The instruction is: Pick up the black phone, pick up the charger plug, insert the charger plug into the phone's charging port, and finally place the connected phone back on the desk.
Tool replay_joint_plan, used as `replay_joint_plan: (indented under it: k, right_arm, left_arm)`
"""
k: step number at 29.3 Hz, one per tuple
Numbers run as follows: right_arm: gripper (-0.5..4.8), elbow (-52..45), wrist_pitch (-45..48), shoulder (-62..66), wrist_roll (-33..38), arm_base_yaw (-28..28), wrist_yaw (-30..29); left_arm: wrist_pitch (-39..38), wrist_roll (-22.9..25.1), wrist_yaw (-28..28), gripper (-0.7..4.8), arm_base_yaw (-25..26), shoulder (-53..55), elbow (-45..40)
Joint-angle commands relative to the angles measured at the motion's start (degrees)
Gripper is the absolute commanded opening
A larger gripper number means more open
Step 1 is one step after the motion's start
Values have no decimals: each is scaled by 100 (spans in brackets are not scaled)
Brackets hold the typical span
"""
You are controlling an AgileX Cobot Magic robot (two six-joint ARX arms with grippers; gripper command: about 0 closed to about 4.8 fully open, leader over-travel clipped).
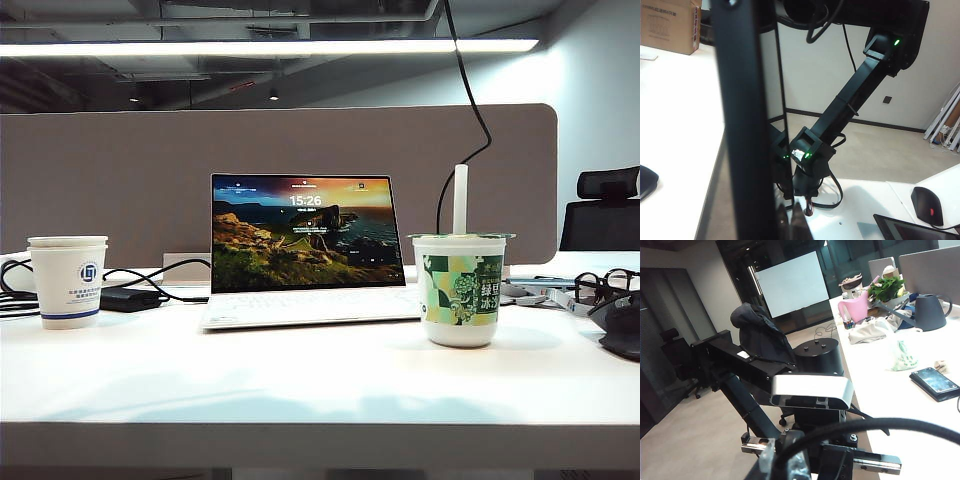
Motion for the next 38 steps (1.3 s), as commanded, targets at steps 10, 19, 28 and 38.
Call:
replay_joint_plan:
  k: [10,19,28,38]
  right_arm:
    - [-5,20,52,35,-76,7,-105]
    - [-5,20,-168,31,-286,7,-190]
    - [-5,20,-557,33,-595,7,-22]
    - [-5,20,-553,33,-595,7,-42]
  left_arm:
    - [162,0,28,-7,-4,-22,55]
    - [166,-63,-13,-7,-4,-22,55]
    - [168,-63,-184,-7,-4,-22,55]
    - [210,26,-422,-7,-4,-22,55]
